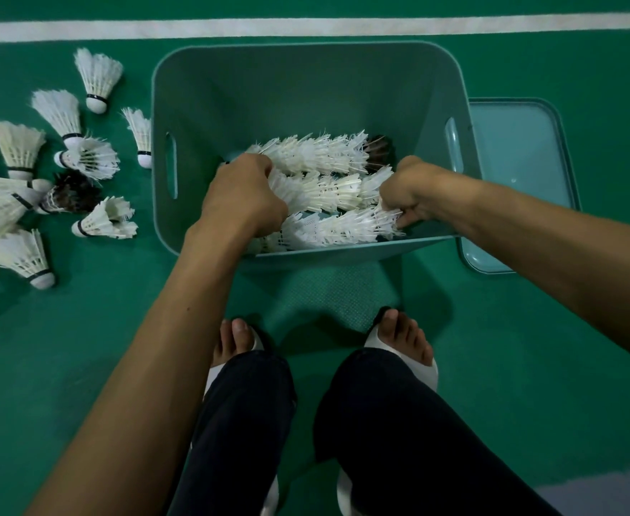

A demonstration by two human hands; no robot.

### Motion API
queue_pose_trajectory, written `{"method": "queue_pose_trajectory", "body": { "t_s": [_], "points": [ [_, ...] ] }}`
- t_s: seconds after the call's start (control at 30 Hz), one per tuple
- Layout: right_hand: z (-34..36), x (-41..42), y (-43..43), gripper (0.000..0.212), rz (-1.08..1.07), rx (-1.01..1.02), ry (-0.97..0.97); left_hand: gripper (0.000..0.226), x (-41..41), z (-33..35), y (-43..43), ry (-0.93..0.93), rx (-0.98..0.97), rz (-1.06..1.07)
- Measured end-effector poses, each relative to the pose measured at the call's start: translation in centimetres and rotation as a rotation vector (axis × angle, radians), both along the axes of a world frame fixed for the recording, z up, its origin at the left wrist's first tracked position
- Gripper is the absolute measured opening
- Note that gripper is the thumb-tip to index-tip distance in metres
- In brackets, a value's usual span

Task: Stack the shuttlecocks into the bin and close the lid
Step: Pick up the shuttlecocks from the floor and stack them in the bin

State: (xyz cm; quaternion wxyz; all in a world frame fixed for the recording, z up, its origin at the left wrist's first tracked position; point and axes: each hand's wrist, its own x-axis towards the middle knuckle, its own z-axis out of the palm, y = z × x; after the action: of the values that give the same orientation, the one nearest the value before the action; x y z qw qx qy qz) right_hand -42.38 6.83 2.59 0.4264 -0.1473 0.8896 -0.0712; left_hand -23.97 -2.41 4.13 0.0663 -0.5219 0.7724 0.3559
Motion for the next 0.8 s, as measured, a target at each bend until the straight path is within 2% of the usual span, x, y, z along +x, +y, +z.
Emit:
{"method": "queue_pose_trajectory", "body": {
  "t_s": [0.07,0.17,0.23,0.3,0.33,0.43,0.53,0.57,0.6,0.67,0.73,0.8],
  "points": [
    [-0.2,0.1,0.2,0.041,0.006,0.003,-0.004,0.025,0.0,0.1,0.0,-0.002,-0.005,-0.004],
    [-0.2,0.4,0.3,0.039,0.058,0.043,-0.036,0.037,-0.3,0.4,0.2,0.01,-0.009,-0.025],
    [0.0,0.7,0.4,0.029,0.146,0.081,-0.008,0.04,-0.5,0.5,0.3,0.015,-0.011,-0.033],
    [0.7,1.1,0.5,0.007,0.296,0.1,0.135,0.042,-0.5,0.6,0.3,0.007,-0.011,-0.033],
    [0.9,1.2,0.5,0.004,0.39,0.089,0.239,0.041,-0.4,0.7,0.3,-0.002,-0.014,-0.034],
    [1.5,1.3,0.3,0.013,0.597,0.029,0.467,0.033,-0.1,0.8,0.0,-0.008,-0.052,-0.013],
    [1.5,0.5,-0.1,0.014,0.482,-0.155,0.538,0.049,0.0,0.8,-0.2,-0.016,-0.088,0.022],
    [1.6,0.5,-0.3,0.023,0.384,-0.258,0.483,0.048,0.0,0.8,-0.3,-0.015,-0.104,0.027],
    [1.9,0.8,-0.6,0.033,0.274,-0.369,0.348,0.045,-0.1,0.8,-0.3,-0.01,-0.115,0.031],
    [2.8,2.4,-1.3,0.04,0.076,-0.536,-0.082,0.036,-0.4,0.8,-0.1,0.009,-0.136,0.024],
    [3.1,4.0,-2.2,0.033,0.042,-0.61,-0.374,0.026,-0.6,0.9,0.2,0.025,-0.167,0.017],
    [2.6,5.0,-3.1,0.014,0.079,-0.646,-0.474,0.022,-0.6,1.0,0.3,0.059,-0.188,0.044]
  ]
}}
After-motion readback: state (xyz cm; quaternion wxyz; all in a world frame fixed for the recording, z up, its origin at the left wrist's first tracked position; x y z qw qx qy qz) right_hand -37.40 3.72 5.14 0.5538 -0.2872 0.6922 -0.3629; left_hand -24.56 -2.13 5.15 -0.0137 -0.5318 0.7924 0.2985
